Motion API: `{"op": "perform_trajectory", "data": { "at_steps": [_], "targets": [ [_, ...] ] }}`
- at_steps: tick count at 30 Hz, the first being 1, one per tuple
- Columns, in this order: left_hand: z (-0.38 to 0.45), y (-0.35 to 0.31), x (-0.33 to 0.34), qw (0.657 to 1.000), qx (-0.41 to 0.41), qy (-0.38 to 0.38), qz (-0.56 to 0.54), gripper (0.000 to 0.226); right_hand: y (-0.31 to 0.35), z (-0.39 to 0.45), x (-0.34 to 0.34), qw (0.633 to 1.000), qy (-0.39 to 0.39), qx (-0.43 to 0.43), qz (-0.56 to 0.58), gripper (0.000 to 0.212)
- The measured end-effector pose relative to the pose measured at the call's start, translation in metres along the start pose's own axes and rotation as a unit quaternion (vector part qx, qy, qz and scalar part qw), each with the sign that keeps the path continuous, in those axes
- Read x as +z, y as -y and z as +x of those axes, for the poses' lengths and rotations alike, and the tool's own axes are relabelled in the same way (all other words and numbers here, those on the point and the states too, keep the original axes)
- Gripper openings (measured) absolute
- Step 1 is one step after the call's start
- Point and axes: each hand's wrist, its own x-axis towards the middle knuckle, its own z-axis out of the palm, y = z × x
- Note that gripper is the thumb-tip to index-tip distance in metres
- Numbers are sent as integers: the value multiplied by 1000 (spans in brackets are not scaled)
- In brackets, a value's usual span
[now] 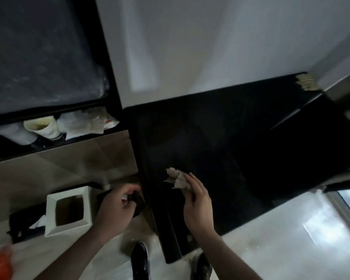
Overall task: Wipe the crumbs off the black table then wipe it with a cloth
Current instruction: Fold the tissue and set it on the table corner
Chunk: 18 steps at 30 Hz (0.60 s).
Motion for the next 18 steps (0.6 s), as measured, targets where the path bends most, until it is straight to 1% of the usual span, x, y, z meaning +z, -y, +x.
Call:
{"op": "perform_trajectory", "data": {
  "at_steps": [2,6,8,11,14,18],
  "targets": [
    [-21,-43,10,999,34,28,-12,49,3,-20,-35,1000,-5,0,22,40],
    [-48,-120,47,990,121,74,3,48,-4,-52,-104,1000,-15,-7,9,44],
    [-56,-158,68,980,174,94,23,53,-13,-59,-138,1000,-19,-8,21,43],
    [-62,-210,107,962,236,123,55,57,-33,-62,-191,999,-22,-33,34,39],
    [-68,-257,152,954,253,125,104,53,-63,-54,-245,997,-22,-68,25,40],
    [-82,-307,214,951,250,118,138,42,-105,-39,-314,994,14,-108,5,40]
  ]
}}
